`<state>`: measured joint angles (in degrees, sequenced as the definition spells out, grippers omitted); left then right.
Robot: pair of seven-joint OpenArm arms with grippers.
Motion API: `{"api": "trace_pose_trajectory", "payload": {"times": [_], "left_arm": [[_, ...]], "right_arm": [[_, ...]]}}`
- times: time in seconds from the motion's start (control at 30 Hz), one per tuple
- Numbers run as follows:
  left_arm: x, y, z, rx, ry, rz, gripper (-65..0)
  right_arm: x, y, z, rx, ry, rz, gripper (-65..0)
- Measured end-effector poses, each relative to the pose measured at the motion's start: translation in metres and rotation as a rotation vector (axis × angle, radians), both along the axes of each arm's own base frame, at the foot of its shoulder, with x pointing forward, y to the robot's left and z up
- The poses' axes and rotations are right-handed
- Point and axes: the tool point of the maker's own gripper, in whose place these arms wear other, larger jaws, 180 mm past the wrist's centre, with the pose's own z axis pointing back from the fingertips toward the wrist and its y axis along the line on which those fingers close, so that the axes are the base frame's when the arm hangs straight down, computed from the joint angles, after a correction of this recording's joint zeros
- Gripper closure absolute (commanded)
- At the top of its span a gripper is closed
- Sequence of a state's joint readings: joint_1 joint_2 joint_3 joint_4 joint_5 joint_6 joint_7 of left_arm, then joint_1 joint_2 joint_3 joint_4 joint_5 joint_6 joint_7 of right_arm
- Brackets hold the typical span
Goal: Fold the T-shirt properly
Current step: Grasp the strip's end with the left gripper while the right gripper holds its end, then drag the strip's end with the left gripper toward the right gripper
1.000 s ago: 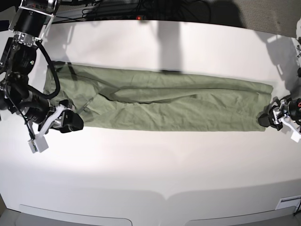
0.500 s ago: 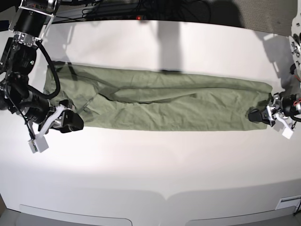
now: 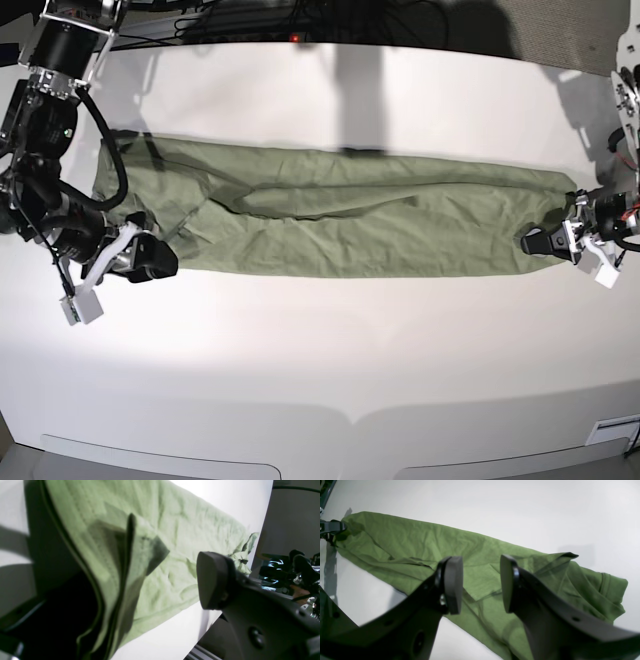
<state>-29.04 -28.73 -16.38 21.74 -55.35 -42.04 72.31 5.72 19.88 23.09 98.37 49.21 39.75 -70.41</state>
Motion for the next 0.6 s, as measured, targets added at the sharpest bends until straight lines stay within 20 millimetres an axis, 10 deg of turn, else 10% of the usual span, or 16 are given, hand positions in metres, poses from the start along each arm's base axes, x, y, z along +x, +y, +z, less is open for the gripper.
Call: {"api": "trace_pose_trajectory", "payload": {"times": [0.17, 0.33, 0.6], "left_arm": [[0.006, 0.006, -0.002, 0.02, -0.027, 0.045, -33.5], [0.01, 0.017, -0.01, 0.072, -0.04, 0.105, 0.0], [0.021, 0.015, -0.004, 0.04, -0.089, 0.158, 0.0]], "right_arm": [[0.001, 0.0, 0.001, 0.004, -0.007, -0.002, -25.0], [0.005, 0.001, 0.006, 0.017, -0.035, -0.009, -25.1], [0.012, 0.006, 0.028, 0.02, -0.134, -0.006, -25.0]]}}
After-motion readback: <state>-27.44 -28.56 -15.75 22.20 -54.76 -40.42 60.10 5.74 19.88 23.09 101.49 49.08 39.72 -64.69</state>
